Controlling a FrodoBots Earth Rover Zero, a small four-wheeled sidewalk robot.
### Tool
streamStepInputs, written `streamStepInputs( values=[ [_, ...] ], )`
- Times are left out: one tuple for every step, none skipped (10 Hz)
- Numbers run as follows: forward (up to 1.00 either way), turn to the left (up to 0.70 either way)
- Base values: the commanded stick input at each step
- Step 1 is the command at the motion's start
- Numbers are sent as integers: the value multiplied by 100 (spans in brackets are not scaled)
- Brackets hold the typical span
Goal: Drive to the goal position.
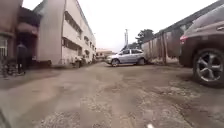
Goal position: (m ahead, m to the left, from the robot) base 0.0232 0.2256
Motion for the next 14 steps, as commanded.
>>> streamStepInputs(
  values=[
    [50, -18],
    [50, 4],
    [50, 15],
    [50, 26],
    [50, 37],
    [50, 48],
    [50, 50],
    [50, 50],
    [50, 50],
    [50, 50],
    [50, 50],
    [50, 50],
    [50, 50],
    [50, 50]
  ],
)
